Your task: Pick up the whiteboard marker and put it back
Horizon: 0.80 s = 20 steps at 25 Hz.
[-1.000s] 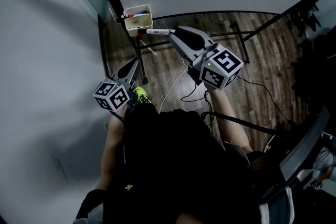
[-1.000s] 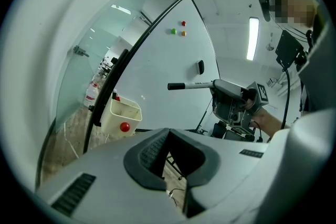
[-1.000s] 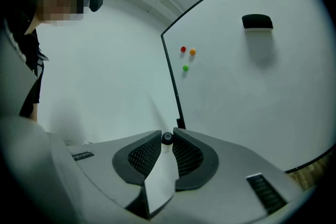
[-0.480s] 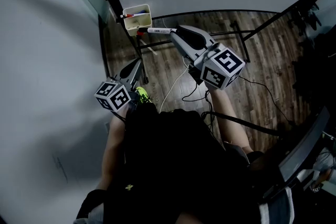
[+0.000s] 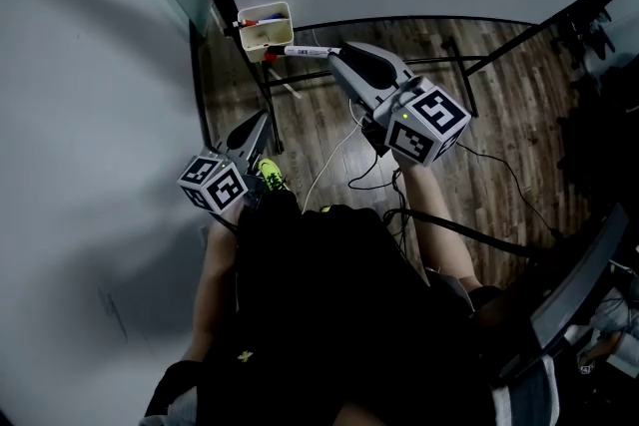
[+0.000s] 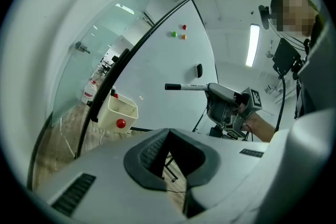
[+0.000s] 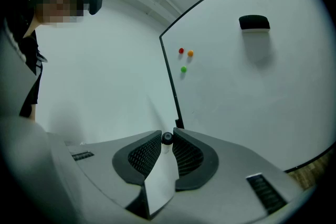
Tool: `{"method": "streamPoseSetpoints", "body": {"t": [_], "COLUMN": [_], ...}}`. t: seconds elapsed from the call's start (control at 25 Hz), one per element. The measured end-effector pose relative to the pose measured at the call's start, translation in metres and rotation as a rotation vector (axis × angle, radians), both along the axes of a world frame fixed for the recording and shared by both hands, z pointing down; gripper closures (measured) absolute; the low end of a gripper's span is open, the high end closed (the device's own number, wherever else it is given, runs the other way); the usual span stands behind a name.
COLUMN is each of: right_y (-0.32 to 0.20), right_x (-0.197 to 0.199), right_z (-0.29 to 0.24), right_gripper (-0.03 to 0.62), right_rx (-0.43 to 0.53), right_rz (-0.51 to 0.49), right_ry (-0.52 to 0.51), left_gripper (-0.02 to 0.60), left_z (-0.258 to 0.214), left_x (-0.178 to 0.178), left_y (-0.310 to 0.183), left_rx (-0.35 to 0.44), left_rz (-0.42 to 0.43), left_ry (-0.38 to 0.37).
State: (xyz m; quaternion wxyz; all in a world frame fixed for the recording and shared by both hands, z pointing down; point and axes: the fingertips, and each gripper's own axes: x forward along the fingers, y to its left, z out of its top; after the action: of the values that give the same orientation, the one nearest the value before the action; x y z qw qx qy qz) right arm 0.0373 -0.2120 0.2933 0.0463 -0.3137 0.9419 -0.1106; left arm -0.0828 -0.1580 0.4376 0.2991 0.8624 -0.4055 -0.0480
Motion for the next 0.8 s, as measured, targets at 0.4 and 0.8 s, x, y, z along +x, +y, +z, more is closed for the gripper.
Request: {"method": "streamPoseSetpoints", "body": {"t": [0.4, 0.8], "right_y": [-0.007, -0.03], "right_x": [-0.005, -0.008], "right_z": [0.008, 0.019], "right_gripper": [0.52, 0.52], "right_rx": [-0.012, -0.022], "right_rz": [0.009, 0.042], "right_ry": [0.023, 0.062], "left_gripper": [0.549, 0.549], "left_z": [-0.006, -0.004], "left_x": [-0.014, -0.04], "left_y": [0.016, 0.024], "left_rx": [-0.008, -0.039], "left_rz": [-0.021, -0.054], "left_ry": [0.012, 0.03]}}
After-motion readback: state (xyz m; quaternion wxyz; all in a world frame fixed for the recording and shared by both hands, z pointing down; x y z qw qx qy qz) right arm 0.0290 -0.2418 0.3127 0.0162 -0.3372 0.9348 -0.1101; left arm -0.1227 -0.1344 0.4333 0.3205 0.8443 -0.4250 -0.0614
